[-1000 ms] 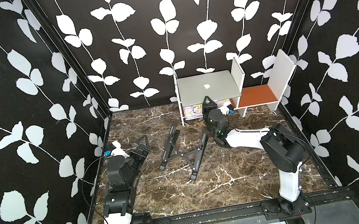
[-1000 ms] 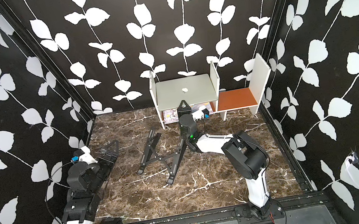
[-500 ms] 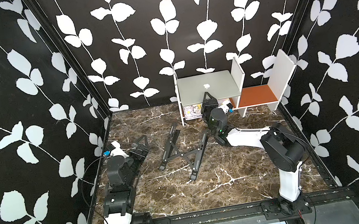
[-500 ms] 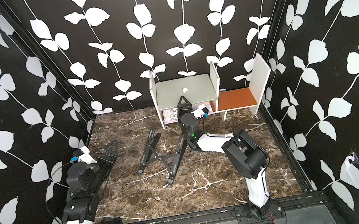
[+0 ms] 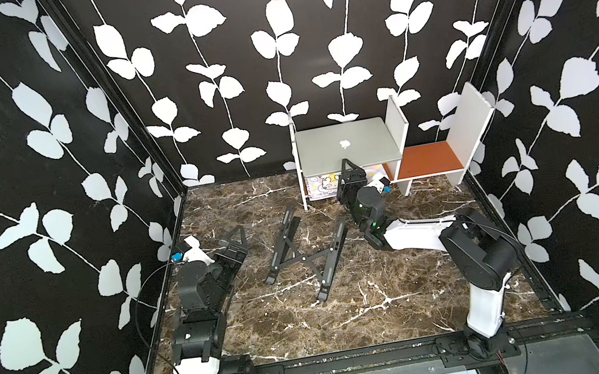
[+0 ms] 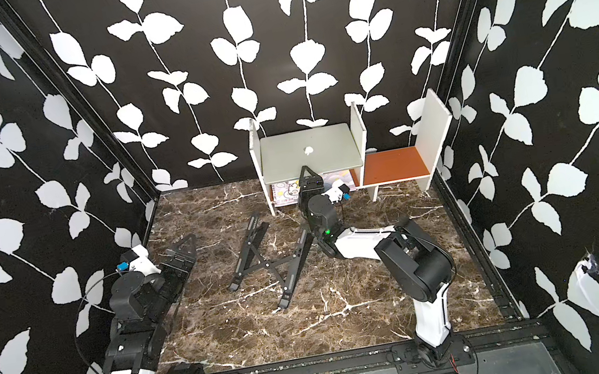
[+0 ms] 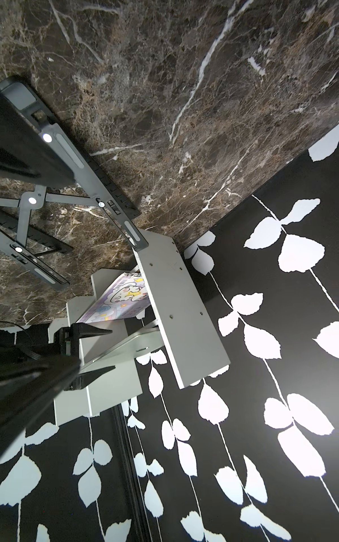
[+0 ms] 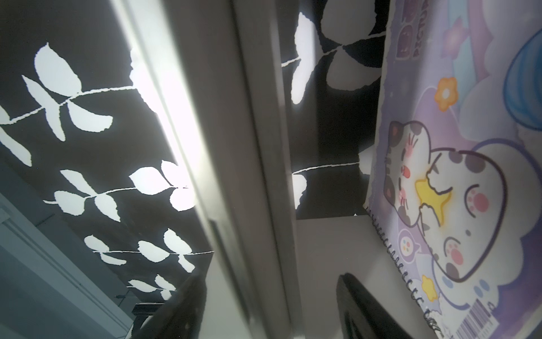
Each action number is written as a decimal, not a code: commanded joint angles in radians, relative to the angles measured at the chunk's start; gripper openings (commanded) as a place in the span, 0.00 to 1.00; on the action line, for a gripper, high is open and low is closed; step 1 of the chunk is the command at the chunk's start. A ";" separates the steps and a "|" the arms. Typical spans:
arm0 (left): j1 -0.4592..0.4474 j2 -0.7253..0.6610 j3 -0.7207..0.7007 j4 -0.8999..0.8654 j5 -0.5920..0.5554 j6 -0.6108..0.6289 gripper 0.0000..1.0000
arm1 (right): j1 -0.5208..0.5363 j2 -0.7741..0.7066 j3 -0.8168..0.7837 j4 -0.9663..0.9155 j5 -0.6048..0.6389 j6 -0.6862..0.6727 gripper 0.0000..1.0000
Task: Close the laptop lid and set it aside
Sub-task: Place the laptop on the shelf, then reset both arms
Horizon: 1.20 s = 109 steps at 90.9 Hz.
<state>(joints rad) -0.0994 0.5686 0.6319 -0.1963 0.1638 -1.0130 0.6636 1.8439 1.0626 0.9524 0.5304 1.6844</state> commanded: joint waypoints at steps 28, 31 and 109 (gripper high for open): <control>0.005 -0.020 0.006 -0.016 0.005 0.023 0.87 | -0.006 -0.269 -0.272 0.089 -0.170 -0.127 0.75; 0.007 -0.019 0.002 -0.015 0.015 0.016 0.87 | -0.007 -0.314 -0.317 0.080 -0.191 -0.151 0.75; 0.007 0.069 -0.070 0.007 0.172 0.067 0.91 | -0.268 -1.117 -0.448 -1.211 -0.008 -1.370 1.00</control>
<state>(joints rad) -0.0971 0.6415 0.5659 -0.1719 0.3336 -1.0237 0.4591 0.7048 0.5945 -0.1776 0.3752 0.5179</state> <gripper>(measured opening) 0.903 0.997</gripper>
